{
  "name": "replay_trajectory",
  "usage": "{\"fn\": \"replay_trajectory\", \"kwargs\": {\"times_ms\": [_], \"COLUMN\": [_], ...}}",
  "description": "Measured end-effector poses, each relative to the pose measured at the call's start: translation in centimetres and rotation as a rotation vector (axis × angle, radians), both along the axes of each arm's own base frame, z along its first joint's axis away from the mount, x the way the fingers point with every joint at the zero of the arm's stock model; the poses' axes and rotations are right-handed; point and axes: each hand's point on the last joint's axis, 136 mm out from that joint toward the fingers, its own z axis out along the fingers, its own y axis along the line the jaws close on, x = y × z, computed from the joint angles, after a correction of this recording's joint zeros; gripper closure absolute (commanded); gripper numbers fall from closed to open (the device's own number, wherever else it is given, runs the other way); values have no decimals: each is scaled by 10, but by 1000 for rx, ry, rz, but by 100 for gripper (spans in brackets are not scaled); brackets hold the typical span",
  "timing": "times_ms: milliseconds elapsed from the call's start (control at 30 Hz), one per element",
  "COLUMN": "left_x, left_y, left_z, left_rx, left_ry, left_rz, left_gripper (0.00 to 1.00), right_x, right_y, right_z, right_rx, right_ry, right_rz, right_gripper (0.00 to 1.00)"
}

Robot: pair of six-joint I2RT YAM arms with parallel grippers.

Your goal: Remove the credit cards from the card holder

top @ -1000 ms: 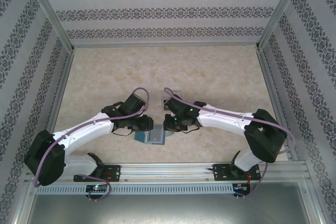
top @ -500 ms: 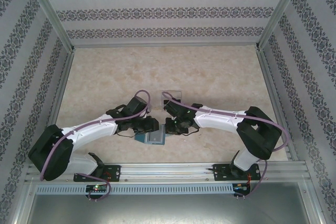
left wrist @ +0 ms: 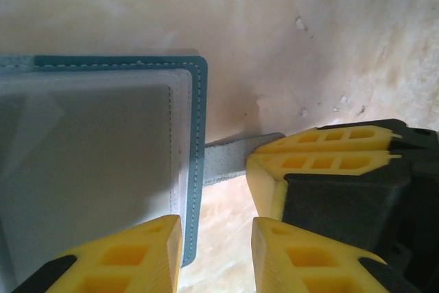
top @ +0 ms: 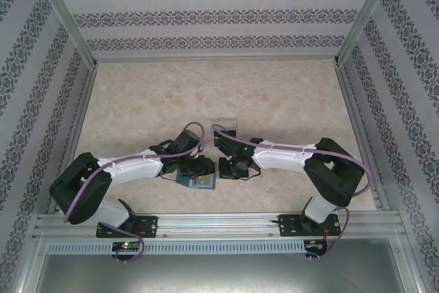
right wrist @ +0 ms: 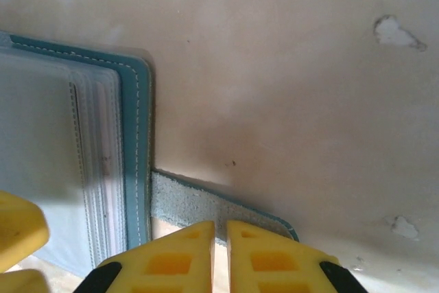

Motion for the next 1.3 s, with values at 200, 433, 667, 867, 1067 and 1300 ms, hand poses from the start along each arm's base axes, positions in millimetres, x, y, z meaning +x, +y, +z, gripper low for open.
{"fn": "replay_trajectory", "kwargs": {"times_ms": [200, 433, 667, 867, 1067, 1300], "left_x": [-4, -3, -2, -3, -4, -2], "left_y": [-3, -2, 12, 27, 45, 62], "left_z": [-11, -13, -14, -15, -15, -10], "left_rx": [15, 45, 159, 253, 372, 502], "left_ry": [24, 13, -9, -18, -29, -59], "left_rz": [-6, -6, -27, -44, -54, -59], "left_gripper": [66, 66, 64, 62, 55, 51], "right_x": [-1, -1, 0, 0, 0, 0], "right_y": [-1, -2, -2, -2, -2, -2], "right_z": [-3, -4, -4, -4, -4, -4], "right_rx": [-3, -6, -6, -6, -7, -7], "right_ry": [1, -3, -5, -5, -5, -5], "right_rz": [1, -2, -2, -2, -2, -2], "right_gripper": [85, 85, 85, 85, 85, 84]}}
